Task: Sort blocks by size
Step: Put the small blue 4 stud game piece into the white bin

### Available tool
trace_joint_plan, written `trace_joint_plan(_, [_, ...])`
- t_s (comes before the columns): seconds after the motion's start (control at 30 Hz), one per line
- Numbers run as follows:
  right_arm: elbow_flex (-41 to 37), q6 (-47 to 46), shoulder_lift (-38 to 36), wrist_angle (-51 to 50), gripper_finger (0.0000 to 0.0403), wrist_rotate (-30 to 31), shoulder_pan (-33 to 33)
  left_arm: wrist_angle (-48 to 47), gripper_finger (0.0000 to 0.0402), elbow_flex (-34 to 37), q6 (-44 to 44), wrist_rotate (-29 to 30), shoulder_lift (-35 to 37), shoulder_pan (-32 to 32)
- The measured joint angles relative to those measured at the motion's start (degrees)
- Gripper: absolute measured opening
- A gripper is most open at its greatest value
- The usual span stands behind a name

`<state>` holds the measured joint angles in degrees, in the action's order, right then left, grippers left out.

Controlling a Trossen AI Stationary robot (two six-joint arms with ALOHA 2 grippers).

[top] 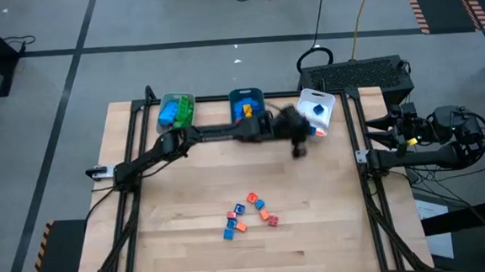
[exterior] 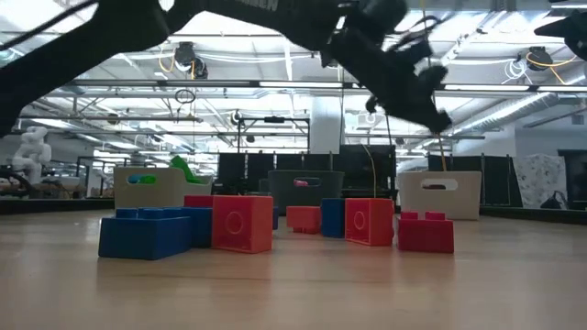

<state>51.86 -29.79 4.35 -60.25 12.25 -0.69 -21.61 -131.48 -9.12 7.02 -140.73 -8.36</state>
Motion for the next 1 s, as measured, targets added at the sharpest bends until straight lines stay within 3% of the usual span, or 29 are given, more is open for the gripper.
trace_joint_plan(0.13, [0.0, -0.01, 0.01, 0.0, 0.0238, 0.11, 0.0, 11.89, 0.0099, -0.09, 11.01, -1.61, -0.98, -4.66])
trace_joint_plan(0.3, [0.0, -0.01, 0.0, 0.0, 0.0238, 0.24, 0.02, 13.51, 0.0101, -0.02, 14.61, -2.76, -3.02, -7.07])
trace_joint_plan(0.43, [0.0, 0.0, 0.0, 0.0, 0.0238, 0.24, 0.02, 13.92, 0.0157, -0.02, 14.42, -6.41, -3.67, -7.4])
trace_joint_plan(0.63, [0.0, -0.01, 0.0, 0.0, 0.0238, 0.24, 0.0, 12.97, 0.0234, 0.01, 18.17, -3.77, -3.97, -7.36])
trace_joint_plan(0.73, [0.0, -0.25, 0.01, 0.01, 0.0238, 0.18, 0.02, 6.37, 0.0246, -1.48, 20.44, -7.35, -2.14, -6.29])
trace_joint_plan(0.83, [0.0, -0.65, 0.0, 0.02, 0.0238, -0.08, 0.01, -4.62, 0.0248, -2.69, 13.45, -13.91, 1.45, -2.47])
trace_joint_plan(1.0, [0.0, -0.17, 0.01, 0.0, 0.0238, -0.1, 0.0, -27.47, 0.0249, -2.85, 4.7, -15.0, 5.05, 6.28])
